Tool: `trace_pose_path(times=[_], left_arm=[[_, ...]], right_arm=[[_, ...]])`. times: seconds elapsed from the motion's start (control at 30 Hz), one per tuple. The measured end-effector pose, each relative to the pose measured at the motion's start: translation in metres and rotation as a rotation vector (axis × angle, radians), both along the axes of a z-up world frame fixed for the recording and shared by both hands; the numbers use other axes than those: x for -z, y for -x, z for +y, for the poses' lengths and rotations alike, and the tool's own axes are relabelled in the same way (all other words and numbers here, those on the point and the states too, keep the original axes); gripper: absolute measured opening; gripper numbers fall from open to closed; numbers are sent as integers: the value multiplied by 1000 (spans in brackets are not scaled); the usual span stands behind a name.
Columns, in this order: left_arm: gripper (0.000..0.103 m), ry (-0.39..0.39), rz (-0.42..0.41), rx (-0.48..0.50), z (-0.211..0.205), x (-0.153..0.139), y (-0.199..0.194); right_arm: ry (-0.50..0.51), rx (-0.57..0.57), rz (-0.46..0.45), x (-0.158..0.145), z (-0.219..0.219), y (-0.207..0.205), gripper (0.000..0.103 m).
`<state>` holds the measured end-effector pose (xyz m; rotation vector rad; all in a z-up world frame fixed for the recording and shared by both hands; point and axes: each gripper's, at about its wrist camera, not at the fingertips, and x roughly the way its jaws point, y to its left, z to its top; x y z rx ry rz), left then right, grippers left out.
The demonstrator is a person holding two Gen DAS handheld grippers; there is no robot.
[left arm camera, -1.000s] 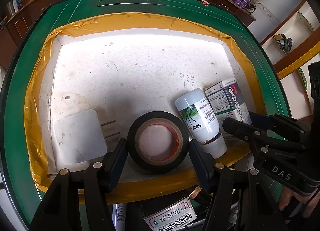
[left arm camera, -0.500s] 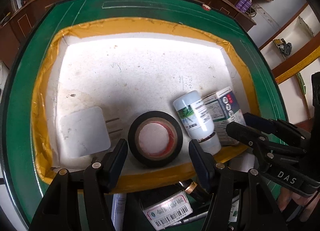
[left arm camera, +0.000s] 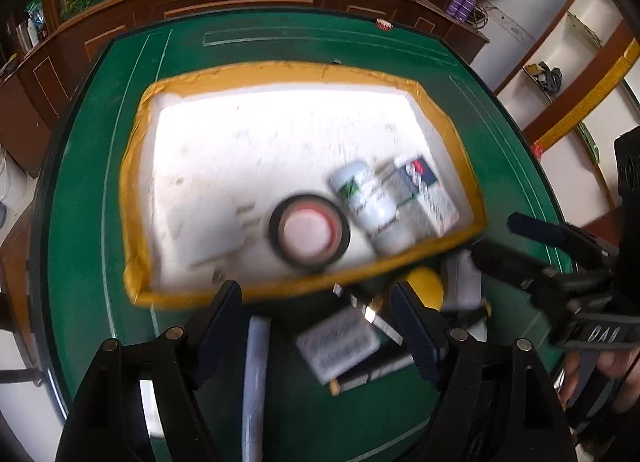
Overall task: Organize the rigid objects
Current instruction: 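Lower the medicine box into the tray and open the right gripper while the left releases the tape, then grasp the black marker with the left gripper while the right moves toward the black tape roll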
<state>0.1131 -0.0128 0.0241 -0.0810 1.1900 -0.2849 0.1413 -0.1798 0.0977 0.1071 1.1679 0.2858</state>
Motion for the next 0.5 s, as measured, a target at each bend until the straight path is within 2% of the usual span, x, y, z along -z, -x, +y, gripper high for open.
trace_pose_path(times=[0.23,0.5], left_arm=[[86,34,70,53,14,14,51],[86,25,128,254,-16,32,112]], right_arm=[[-21,47,36,4,-16,46,102],[-10,142,144,32,-51,103,102]])
